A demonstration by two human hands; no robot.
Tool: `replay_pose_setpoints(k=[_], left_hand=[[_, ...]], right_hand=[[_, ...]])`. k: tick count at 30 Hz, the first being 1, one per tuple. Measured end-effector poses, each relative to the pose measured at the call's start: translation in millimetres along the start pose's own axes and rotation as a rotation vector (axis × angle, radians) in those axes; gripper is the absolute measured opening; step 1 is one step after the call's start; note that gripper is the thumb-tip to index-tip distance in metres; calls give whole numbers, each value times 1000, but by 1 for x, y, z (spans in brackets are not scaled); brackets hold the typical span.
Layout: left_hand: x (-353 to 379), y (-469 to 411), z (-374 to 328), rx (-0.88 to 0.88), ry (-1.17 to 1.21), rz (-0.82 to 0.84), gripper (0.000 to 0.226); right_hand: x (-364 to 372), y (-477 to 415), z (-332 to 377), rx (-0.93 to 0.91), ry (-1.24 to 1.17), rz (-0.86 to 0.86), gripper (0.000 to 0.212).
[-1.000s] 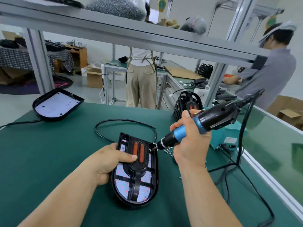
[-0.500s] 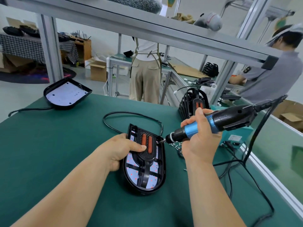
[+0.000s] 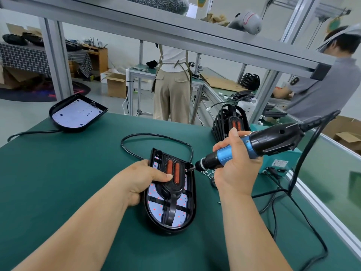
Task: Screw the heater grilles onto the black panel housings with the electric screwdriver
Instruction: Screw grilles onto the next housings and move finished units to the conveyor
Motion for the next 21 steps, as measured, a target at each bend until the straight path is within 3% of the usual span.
replay_pose_setpoints(k=[17,21], left_hand=[[1,0,-1,5,5,12,21],[1,0,-2,4,-3,12,20]], right_hand=[[7,-6,-2,14,-6,115,16],[4,-5,-2,20,7,102,25]])
Point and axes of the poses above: each hand's wrist, its own y-axis away from the middle knuckle, its own x-axis out of the palm, z = x × y, the point moved 1 cm from there along -y, towards the middle knuckle, and after that the axes turned 8 degrees about -z, right-handed, at the moved point
